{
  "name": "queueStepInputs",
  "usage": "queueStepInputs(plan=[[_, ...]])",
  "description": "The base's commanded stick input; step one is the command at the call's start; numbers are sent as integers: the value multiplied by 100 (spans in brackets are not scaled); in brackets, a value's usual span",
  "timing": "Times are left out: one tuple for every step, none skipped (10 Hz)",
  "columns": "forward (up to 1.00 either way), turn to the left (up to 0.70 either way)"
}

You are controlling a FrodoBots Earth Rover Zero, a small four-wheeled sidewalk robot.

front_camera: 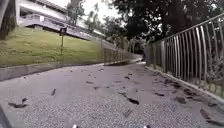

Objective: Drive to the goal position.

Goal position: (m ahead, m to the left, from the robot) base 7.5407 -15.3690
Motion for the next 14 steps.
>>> queueStepInputs(plan=[[50,0],[50,0],[50,0],[50,0],[50,0],[50,0],[50,0],[50,0],[50,-18],[50,-47],[50,-50],[50,-50],[50,-50],[50,-50]])
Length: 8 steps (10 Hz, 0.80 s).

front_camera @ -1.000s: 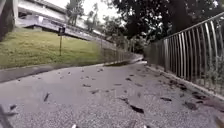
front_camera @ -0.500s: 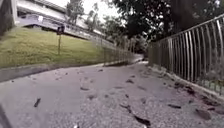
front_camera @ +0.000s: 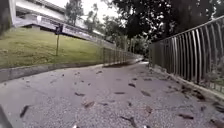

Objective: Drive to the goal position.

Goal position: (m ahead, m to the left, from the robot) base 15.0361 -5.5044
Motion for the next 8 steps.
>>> queueStepInputs(plan=[[50,-36],[50,0],[50,0],[50,0],[50,0],[50,0],[50,0],[50,0]])
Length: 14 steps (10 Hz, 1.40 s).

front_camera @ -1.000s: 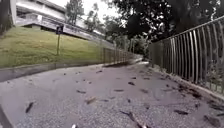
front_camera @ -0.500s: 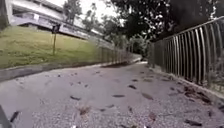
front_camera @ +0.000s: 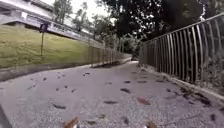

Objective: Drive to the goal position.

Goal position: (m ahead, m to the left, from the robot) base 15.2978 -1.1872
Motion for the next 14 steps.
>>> queueStepInputs(plan=[[50,0],[50,0],[50,0],[50,0],[50,0],[50,0],[50,0],[50,0],[50,-33],[50,-50],[50,-50],[50,-50],[50,-42],[50,-6]])
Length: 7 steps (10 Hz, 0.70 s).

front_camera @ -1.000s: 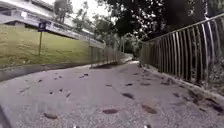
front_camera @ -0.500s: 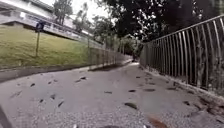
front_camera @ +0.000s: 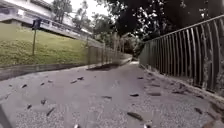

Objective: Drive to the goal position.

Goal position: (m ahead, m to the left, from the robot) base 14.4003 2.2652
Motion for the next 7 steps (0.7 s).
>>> queueStepInputs(plan=[[50,0],[50,0],[50,0],[50,0],[50,0],[50,0],[50,0]])
